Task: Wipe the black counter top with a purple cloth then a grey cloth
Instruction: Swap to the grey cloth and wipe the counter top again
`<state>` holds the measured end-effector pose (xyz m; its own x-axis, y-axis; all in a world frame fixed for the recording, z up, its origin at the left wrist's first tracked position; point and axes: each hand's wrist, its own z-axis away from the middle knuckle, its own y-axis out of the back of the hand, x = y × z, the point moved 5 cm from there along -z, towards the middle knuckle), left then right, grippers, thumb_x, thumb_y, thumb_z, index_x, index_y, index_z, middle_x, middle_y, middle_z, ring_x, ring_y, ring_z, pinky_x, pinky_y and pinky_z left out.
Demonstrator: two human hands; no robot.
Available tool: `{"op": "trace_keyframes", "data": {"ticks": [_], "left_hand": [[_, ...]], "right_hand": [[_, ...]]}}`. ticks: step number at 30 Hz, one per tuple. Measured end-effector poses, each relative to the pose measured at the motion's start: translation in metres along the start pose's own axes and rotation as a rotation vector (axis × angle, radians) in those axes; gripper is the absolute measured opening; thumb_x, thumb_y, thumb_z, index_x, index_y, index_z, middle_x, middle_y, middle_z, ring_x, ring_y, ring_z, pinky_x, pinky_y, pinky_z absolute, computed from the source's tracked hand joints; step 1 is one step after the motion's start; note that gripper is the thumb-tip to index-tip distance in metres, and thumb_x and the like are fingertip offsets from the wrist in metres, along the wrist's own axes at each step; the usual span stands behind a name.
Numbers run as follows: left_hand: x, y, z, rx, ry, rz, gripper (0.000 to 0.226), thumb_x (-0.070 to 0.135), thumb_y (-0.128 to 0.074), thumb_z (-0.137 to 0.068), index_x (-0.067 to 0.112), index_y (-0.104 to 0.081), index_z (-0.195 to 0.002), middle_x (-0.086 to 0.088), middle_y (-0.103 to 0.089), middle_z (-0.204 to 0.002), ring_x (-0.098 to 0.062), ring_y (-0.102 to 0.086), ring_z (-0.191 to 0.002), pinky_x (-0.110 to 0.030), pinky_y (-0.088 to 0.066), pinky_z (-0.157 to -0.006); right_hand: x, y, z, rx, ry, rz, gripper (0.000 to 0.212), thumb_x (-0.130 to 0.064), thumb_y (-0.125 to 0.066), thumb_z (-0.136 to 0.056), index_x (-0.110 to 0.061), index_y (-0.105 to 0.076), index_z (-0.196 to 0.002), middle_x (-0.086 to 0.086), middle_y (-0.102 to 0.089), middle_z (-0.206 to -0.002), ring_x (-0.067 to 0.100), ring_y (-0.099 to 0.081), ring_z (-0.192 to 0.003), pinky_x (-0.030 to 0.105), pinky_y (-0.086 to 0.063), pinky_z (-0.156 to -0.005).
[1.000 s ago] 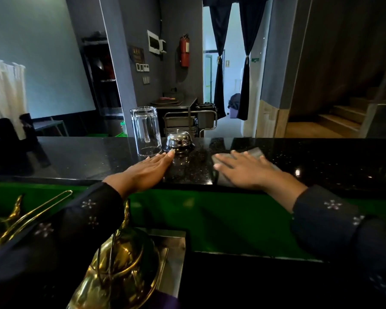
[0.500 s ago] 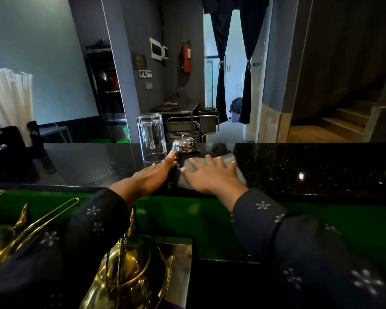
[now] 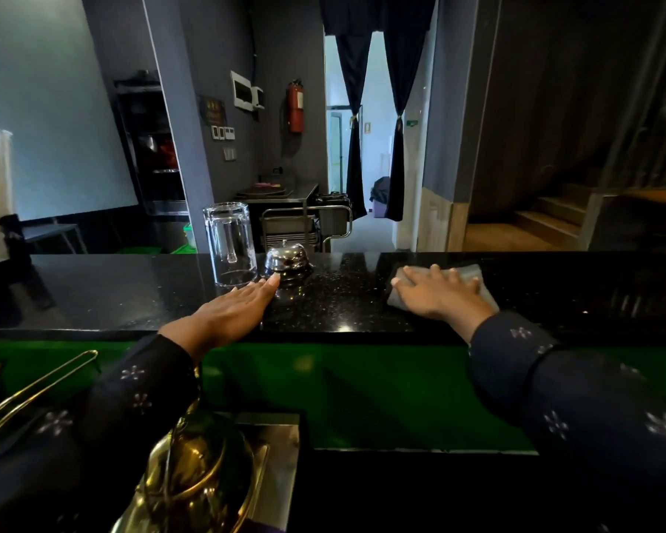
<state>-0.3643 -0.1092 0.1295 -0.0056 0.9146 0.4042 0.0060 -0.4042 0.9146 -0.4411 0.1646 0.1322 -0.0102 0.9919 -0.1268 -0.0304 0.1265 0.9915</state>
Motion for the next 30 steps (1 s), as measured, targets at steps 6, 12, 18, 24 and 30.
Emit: {"op": "trace_keyframes", "data": {"ticks": [6,12,18,24,30], "left_hand": [[0.01,-0.003,0.001,-0.009,0.016,-0.205,0.068,0.057,0.003,-0.093,0.022,-0.006,-0.151,-0.002,-0.008,-0.16,-0.011,-0.003,-0.147,-0.035,0.005,-0.119],[0.061,-0.025,-0.01,0.051,-0.08,-0.192,0.072,0.061,-0.008,-0.093,0.022,-0.015,-0.152,-0.001,-0.014,-0.159,-0.011,-0.008,-0.146,-0.037,0.002,-0.119],[0.076,-0.038,-0.045,0.007,0.049,-0.184,0.077,0.063,-0.014,-0.093,0.014,-0.01,-0.152,-0.008,-0.005,-0.16,-0.02,-0.001,-0.148,-0.04,0.002,-0.118],[0.074,-0.044,-0.051,0.036,0.078,-0.236,0.08,0.069,-0.014,-0.089,0.019,-0.01,-0.152,-0.003,-0.005,-0.16,-0.017,-0.004,-0.147,-0.037,0.0,-0.118],[0.077,-0.042,-0.048,0.01,0.085,-0.234,0.082,0.073,-0.017,-0.084,0.027,-0.008,-0.151,0.003,-0.001,-0.16,-0.015,-0.004,-0.147,-0.035,-0.003,-0.118]], "right_hand": [[0.042,-0.005,0.035,-0.021,0.238,0.083,0.059,-0.069,-0.008,-0.092,-0.051,-0.003,-0.148,-0.002,0.0,-0.163,0.027,-0.004,-0.149,0.057,-0.001,-0.115],[0.085,0.006,-0.005,-0.058,0.086,0.069,0.061,-0.069,-0.008,-0.092,-0.049,-0.003,-0.149,0.001,0.001,-0.163,0.031,-0.002,-0.149,0.059,0.0,-0.115],[0.049,-0.002,-0.012,-0.104,0.189,0.066,0.062,-0.065,-0.006,-0.094,-0.043,0.002,-0.151,0.005,0.007,-0.162,0.035,0.005,-0.148,0.06,0.007,-0.114],[0.005,-0.003,-0.054,-0.08,0.312,0.049,0.064,-0.068,-0.005,-0.092,-0.043,-0.003,-0.151,0.005,0.005,-0.162,0.034,0.003,-0.148,0.061,0.007,-0.114],[-0.046,-0.004,-0.12,-0.079,0.346,0.056,0.065,-0.067,-0.012,-0.093,-0.039,-0.009,-0.152,0.01,0.0,-0.162,0.039,-0.003,-0.147,0.067,0.003,-0.112]]}}
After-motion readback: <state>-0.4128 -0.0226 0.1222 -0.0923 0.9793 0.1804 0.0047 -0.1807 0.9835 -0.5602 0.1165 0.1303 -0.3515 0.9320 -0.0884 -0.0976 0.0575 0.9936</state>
